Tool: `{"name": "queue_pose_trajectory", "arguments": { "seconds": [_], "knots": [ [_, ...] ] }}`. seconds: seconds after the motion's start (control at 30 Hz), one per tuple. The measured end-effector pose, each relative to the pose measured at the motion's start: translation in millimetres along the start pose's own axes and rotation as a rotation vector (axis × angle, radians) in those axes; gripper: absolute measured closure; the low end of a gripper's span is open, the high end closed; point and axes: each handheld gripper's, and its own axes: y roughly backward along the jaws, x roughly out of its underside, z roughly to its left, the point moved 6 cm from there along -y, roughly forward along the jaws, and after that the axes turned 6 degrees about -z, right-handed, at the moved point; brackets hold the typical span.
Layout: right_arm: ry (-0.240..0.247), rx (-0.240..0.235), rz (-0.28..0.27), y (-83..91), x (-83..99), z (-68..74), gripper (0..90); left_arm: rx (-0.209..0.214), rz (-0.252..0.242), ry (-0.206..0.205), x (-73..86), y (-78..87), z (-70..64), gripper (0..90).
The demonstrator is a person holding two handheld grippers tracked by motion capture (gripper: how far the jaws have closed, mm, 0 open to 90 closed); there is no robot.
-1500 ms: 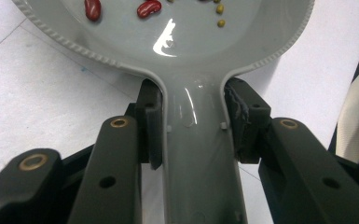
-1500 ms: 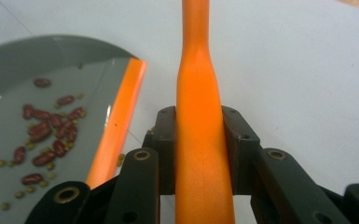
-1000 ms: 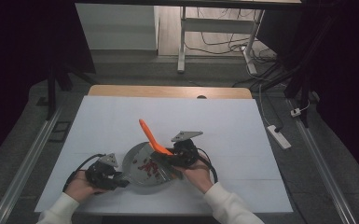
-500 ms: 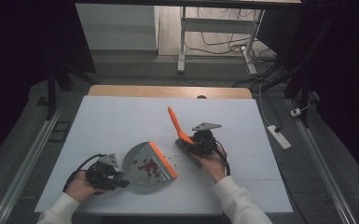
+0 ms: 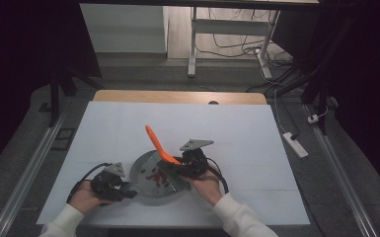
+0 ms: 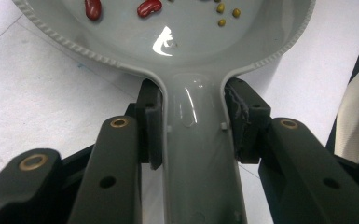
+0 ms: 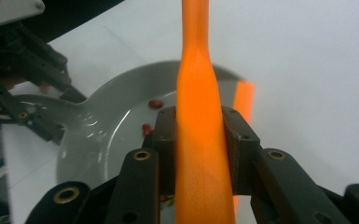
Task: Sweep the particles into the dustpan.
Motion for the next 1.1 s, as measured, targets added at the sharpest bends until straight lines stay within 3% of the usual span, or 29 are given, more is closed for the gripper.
{"name": "queue_pose_trajectory", "arguments": {
  "seconds": [0.07,0.2,0.33,0.43,0.5,0.63,0.77,0.83,0.93,1.03,1.1],
  "knots": [
    [-0.014,0.030,-0.026,7.1,-4.1,-12.0,70.0,0.001,-0.002,0.000,0.0,0.1,0.1,61.8],
    [-0.016,0.147,-0.040,21.4,-5.4,-41.9,70.0,0.000,0.001,0.001,0.0,-0.2,0.1,61.8],
    [-0.054,0.170,0.004,20.8,2.2,-58.1,70.0,-0.001,0.000,0.002,0.0,-0.3,0.1,61.8],
    [-0.017,0.186,0.070,10.9,13.1,-57.7,70.0,-0.002,-0.002,0.002,0.0,-0.2,0.0,61.8],
    [-0.017,0.166,0.069,7.3,14.6,-51.4,70.1,-0.002,-0.004,0.002,0.0,0.0,0.1,61.8],
    [-0.058,0.059,0.087,1.3,17.2,-24.2,70.0,-0.004,-0.002,0.003,0.3,-0.3,0.1,61.8],
    [-0.068,-0.020,0.044,4.6,6.3,-5.0,70.1,-0.005,-0.007,0.004,-0.1,0.4,-0.1,61.8],
    [-0.028,0.008,0.017,9.9,0.1,-5.6,70.1,-0.010,-0.009,0.003,-0.2,0.7,-0.1,61.8],
    [-0.040,0.059,-0.026,21.5,-6.4,-20.8,70.1,-0.016,-0.012,0.003,0.4,0.2,-0.6,61.8],
    [-0.045,0.126,-0.028,28.9,-5.5,-38.5,70.0,-0.013,-0.005,-0.001,1.3,-0.6,-0.4,61.8],
    [-0.030,0.167,0.008,26.6,1.1,-48.0,70.0,-0.017,-0.003,0.002,1.6,-0.7,-0.9,61.8]
  ]
}}
